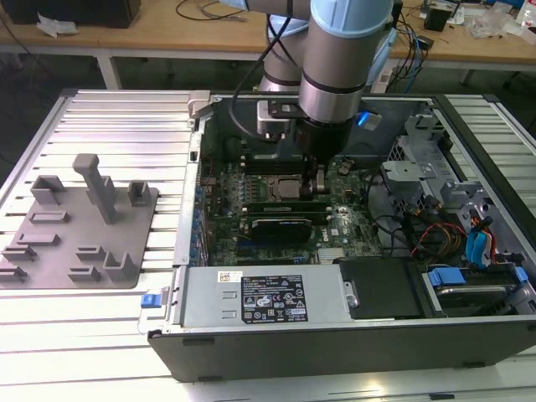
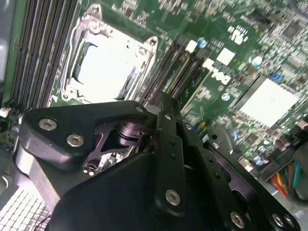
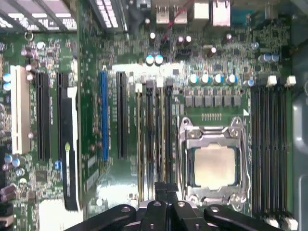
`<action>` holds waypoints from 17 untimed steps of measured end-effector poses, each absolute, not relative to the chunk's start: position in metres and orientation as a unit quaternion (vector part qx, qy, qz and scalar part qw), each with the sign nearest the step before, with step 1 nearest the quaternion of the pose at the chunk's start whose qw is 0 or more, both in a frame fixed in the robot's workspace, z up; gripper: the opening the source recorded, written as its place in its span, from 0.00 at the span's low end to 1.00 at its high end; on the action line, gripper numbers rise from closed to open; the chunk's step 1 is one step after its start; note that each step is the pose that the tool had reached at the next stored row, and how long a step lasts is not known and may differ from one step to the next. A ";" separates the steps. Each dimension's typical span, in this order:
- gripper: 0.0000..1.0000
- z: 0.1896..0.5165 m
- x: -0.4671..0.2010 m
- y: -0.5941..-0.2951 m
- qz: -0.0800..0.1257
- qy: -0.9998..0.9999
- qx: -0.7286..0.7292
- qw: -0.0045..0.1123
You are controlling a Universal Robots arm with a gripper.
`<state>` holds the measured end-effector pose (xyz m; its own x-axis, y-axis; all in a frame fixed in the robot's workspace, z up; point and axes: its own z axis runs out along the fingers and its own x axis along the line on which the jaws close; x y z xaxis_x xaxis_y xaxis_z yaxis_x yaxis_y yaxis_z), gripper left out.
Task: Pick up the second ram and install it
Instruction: 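Press down the second ram until it locks into place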
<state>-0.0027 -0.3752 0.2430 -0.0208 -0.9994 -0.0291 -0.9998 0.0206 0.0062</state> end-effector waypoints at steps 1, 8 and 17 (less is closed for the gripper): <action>0.08 0.243 0.003 -0.375 0.013 0.714 -0.700 0.008; 0.08 0.240 0.023 -0.375 0.013 0.714 -0.700 0.008; 0.08 0.233 0.023 -0.374 0.013 0.714 -0.700 0.008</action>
